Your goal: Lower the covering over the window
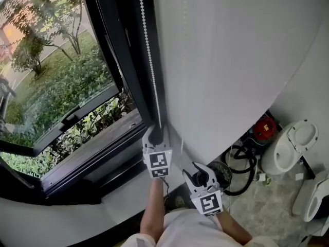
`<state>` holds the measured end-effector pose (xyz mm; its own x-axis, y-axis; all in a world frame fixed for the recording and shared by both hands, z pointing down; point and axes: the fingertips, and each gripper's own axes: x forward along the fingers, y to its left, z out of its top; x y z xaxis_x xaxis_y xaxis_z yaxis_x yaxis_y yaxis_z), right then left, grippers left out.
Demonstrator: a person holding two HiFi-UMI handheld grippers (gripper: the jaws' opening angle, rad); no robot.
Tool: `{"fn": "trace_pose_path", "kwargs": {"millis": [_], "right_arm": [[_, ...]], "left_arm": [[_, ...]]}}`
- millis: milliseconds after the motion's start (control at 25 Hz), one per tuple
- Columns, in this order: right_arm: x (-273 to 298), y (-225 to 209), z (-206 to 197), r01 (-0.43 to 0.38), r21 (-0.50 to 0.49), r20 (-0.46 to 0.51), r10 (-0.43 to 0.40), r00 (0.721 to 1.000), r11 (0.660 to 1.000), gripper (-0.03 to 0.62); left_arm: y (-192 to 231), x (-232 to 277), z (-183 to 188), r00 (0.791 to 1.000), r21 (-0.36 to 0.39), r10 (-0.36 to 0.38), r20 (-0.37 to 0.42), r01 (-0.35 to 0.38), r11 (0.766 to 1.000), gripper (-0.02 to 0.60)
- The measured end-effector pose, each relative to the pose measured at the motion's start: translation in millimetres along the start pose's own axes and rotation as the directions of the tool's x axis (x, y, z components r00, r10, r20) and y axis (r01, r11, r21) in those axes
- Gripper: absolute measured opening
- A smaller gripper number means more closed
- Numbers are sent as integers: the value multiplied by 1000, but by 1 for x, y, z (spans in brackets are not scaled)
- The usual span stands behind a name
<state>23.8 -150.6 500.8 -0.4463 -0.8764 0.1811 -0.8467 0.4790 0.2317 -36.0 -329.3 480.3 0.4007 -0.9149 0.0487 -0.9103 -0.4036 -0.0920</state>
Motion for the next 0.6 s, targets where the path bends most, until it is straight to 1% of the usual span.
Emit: {"fn": "trace_pose_path", "kwargs": {"millis": [200, 360, 480, 600], "right_arm": [[0, 4, 2, -19, -2, 5, 19, 1000, 1000, 170], [-2, 14, 16, -70, -31, 42, 71, 997, 997, 163], [-4, 21, 36, -118, -46, 75, 121, 990, 992, 152], [-4, 26, 59, -165, -39, 122, 168, 978, 986, 149]], "left_arm": [[-1, -10, 3, 1000, 3, -18, 8, 18, 1000, 35], [-5, -28, 8, 997, -9, -69, 23, 69, 998, 31], [-10, -46, 10, 992, -27, -121, 20, 122, 992, 29], [-16, -64, 14, 986, -34, -168, 21, 168, 985, 29]]}}
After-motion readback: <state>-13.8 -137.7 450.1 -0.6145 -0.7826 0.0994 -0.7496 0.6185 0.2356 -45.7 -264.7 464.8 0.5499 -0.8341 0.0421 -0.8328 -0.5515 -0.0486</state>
